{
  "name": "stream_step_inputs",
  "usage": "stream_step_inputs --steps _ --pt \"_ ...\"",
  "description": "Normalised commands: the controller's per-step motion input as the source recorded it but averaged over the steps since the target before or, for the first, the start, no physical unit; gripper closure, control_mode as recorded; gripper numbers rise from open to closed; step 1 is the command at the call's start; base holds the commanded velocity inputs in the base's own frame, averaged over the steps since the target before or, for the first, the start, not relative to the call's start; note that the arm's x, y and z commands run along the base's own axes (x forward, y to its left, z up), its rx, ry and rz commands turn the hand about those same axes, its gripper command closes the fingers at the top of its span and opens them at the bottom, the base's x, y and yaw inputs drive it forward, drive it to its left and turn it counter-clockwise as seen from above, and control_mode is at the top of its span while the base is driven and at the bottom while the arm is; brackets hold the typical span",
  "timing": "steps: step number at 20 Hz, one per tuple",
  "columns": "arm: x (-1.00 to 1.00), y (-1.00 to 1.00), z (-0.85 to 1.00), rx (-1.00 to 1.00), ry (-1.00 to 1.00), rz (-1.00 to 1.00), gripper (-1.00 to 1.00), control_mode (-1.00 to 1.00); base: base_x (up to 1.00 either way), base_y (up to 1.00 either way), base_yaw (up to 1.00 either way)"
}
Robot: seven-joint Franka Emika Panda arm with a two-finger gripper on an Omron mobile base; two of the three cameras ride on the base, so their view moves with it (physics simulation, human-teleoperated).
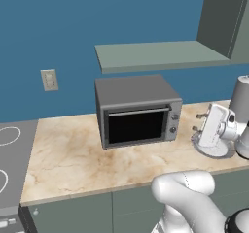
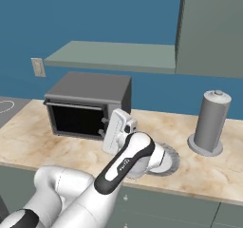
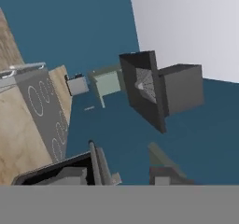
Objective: Pull the toaster oven rack outwards. Pick up the baguette from the plate and place it on the toaster oven rack. Close the toaster oven door fully and set the temperature to the lowest setting.
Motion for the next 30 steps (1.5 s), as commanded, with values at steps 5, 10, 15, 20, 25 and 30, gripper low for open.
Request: stream_step_inputs --steps 5,10,15,20,25,30 --pt "0.0 0.06 0.0 -0.08 -0.12 0.0 -1.0 -1.0 0.0 0.0 0.0" --pt "0.0 0.1 0.0 -0.26 -0.09 0.0 -1.0 -1.0 0.0 0.0 0.0" --pt "0.0 0.01 0.0 -0.11 0.0 -0.11 -1.0 -1.0 0.0 0.0 0.0" --pt "0.0 0.0 0.0 0.0 0.0 -0.23 -1.0 -1.0 0.0 0.0 0.0" --pt "0.0 0.02 0.0 0.0 0.0 -0.14 -1.0 -1.0 0.0 0.0 0.0" --pt "0.0 0.04 0.0 0.01 0.0 -0.01 -1.0 -1.0 0.0 0.0 0.0"
